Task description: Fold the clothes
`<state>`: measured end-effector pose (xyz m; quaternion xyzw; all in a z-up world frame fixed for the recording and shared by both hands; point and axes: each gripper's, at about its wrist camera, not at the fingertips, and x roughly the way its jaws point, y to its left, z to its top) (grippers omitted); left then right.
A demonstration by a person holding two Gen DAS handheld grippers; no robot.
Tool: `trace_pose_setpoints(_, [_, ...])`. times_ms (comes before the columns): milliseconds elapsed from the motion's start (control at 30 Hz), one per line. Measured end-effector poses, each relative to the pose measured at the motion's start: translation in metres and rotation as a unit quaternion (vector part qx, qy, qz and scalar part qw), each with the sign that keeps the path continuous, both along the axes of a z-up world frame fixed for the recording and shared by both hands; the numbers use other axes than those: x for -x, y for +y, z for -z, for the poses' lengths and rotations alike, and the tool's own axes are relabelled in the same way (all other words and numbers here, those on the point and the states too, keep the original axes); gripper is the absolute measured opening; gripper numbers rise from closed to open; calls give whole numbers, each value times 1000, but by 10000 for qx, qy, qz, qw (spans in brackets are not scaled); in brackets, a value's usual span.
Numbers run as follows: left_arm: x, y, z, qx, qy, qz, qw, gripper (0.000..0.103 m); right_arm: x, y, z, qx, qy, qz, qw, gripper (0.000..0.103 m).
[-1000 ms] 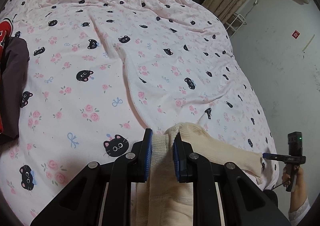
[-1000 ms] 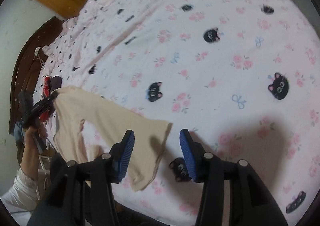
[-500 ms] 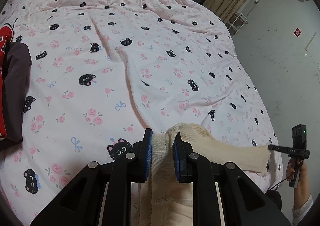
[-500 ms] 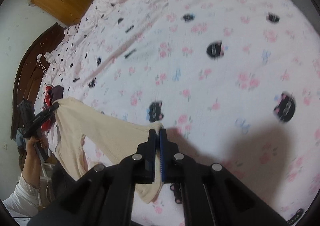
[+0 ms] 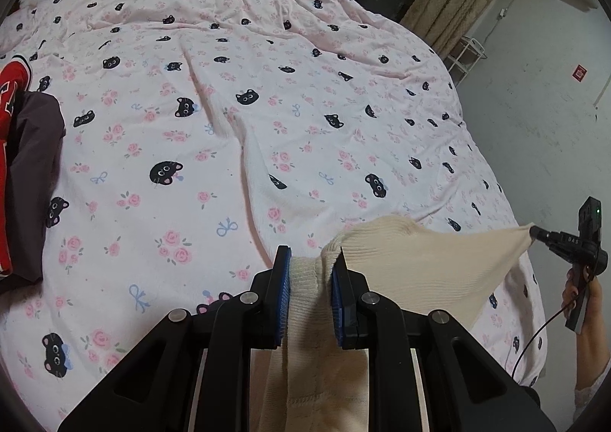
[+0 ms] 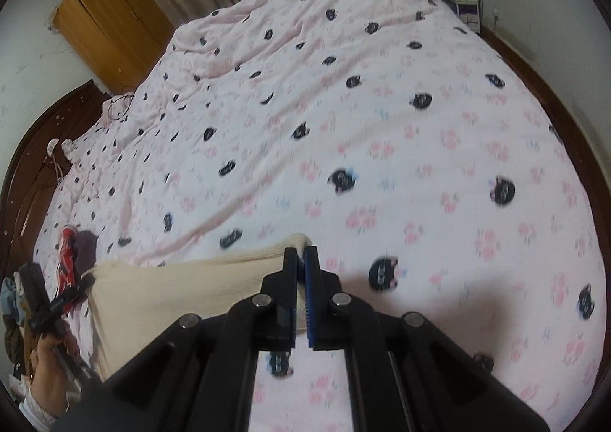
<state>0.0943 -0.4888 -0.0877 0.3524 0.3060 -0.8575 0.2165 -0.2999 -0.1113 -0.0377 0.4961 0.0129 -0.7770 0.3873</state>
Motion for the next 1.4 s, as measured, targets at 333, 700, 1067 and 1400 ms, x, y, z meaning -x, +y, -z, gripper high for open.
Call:
trace_pose_setpoints(333, [19,-2,43,-231,-487,-322,9980,19,36,-51,49,-1172,53,242,9928,4])
trace_pose_setpoints(700, [-20,-3,13,292,59,-733,9969,47,53,-1,65,-698,-497,749,9935,32])
trace_pose_setpoints(1067, [-48,18,14,339,3,-643,9974,47,19,33,104,-78,-1750,397,9837,24])
trace_pose_setpoints(1400, [-99,46,38,93,196,-797,9966,47,26,22,123,452,-2274,802,9694,4])
